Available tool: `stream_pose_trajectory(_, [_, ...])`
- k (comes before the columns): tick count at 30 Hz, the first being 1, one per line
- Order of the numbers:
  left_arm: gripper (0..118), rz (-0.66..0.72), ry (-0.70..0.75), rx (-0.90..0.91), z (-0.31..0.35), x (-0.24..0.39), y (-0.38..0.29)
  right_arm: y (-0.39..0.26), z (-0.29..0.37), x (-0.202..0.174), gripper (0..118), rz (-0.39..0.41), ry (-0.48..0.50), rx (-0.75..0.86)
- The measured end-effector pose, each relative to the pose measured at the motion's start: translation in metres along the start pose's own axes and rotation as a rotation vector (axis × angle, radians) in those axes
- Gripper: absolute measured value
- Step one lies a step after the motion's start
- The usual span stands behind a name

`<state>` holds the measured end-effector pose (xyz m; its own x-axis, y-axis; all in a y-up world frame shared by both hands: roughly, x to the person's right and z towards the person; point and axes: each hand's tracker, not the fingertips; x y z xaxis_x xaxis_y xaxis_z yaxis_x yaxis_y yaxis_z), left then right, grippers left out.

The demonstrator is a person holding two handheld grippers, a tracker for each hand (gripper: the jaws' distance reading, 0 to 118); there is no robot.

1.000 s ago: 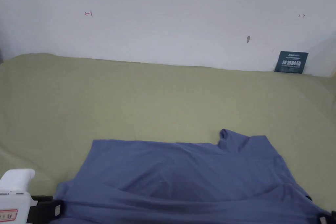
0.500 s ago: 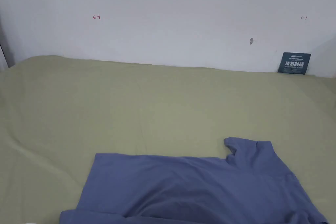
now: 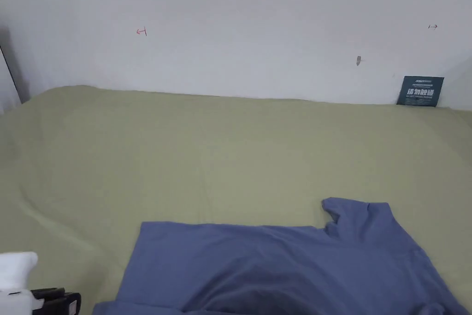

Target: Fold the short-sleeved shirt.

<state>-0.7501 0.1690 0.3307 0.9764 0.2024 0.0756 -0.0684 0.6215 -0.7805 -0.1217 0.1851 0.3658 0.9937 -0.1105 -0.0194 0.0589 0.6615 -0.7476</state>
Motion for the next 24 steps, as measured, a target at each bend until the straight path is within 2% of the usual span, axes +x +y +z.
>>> stream_pose_trajectory(2, [0, 0.003, -0.003, -0.019, -0.013, 0.001, 0.01, 0.004, -0.006, -0.008, 0, 0.031, -0.002, 0.006])
stream_pose_trajectory(8, [0, 0.007, -0.008, -0.045, -0.087, 0.017, 0.076, 0.024, -0.034, -0.02, 0, 0.047, 0.035, -0.014])
stream_pose_trajectory(9, [4, 0.005, -0.003, -0.053, -0.101, 0.011, 0.091, 0.029, -0.039, -0.02, 0, 0.05, 0.033, -0.016])
stream_pose_trajectory(10, [34, 0.004, 0.001, -0.058, -0.117, 0.011, 0.105, 0.035, -0.043, -0.021, 0, 0.053, 0.033, -0.017])
stream_pose_trajectory(11, [72, 0.005, 0.002, -0.079, -0.136, 0.011, 0.119, 0.041, -0.047, -0.021, 0, 0.056, 0.033, -0.015])
stream_pose_trajectory(12, [100, 0.005, 0.003, -0.098, -0.155, 0.011, 0.131, 0.047, -0.051, -0.018, 0, 0.06, 0.034, -0.012])
stream_pose_trajectory(13, [108, 0.005, -0.006, -0.111, -0.166, 0.023, 0.135, 0.052, -0.054, -0.018, 0, 0.065, 0.035, -0.008])
stream_pose_trajectory(19, [104, 0.03, 0.083, -0.243, -0.246, 0.024, 0.159, 0.078, -0.081, -0.009, 0, 0.098, 0.015, -0.021])
stream_pose_trajectory(22, [79, -0.011, 0.121, -0.323, -0.261, 0.028, 0.151, 0.096, -0.104, -0.002, 0, 0.1, -0.002, -0.035])
stream_pose_trajectory(23, [73, -0.062, 0.193, -0.305, -0.257, 0.032, 0.148, 0.105, -0.114, 0.002, 0, 0.101, -0.005, -0.037])
stream_pose_trajectory(24, [52, -0.086, 0.176, -0.27, -0.249, 0.034, 0.147, 0.115, -0.122, 0.004, 1, 0.1, -0.008, -0.04])
